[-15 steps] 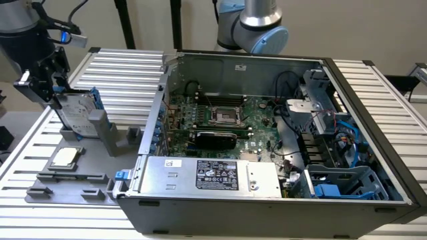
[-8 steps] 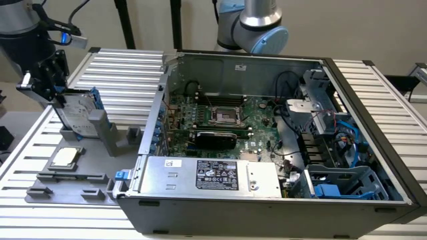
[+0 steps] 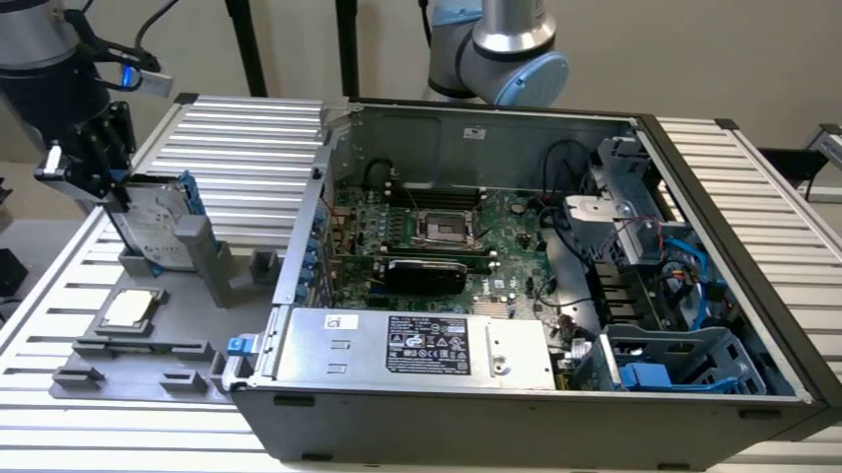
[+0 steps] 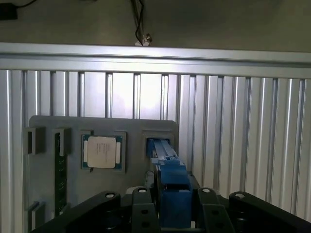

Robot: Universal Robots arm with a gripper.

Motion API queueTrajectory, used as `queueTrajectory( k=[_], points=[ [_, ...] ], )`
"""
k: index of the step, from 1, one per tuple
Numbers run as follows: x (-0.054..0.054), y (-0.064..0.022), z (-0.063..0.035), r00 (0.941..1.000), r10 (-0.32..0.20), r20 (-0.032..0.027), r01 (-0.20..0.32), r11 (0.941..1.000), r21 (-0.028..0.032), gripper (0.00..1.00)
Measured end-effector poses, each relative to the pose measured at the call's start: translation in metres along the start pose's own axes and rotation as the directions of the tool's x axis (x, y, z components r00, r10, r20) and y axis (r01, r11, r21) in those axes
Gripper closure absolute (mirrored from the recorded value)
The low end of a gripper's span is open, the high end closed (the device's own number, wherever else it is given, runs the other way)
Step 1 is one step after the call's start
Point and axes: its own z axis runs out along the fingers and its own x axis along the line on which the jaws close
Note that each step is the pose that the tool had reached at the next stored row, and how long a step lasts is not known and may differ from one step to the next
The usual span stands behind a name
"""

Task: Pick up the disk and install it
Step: 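Pick up the disk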

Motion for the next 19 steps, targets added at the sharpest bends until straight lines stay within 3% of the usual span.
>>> queueTrajectory(
  k=[19],
  points=[
    [0.0085,0.0001,0.0002,1.0,0.005,0.0006,-0.005,1.0,0.0001,0.67]
  ],
)
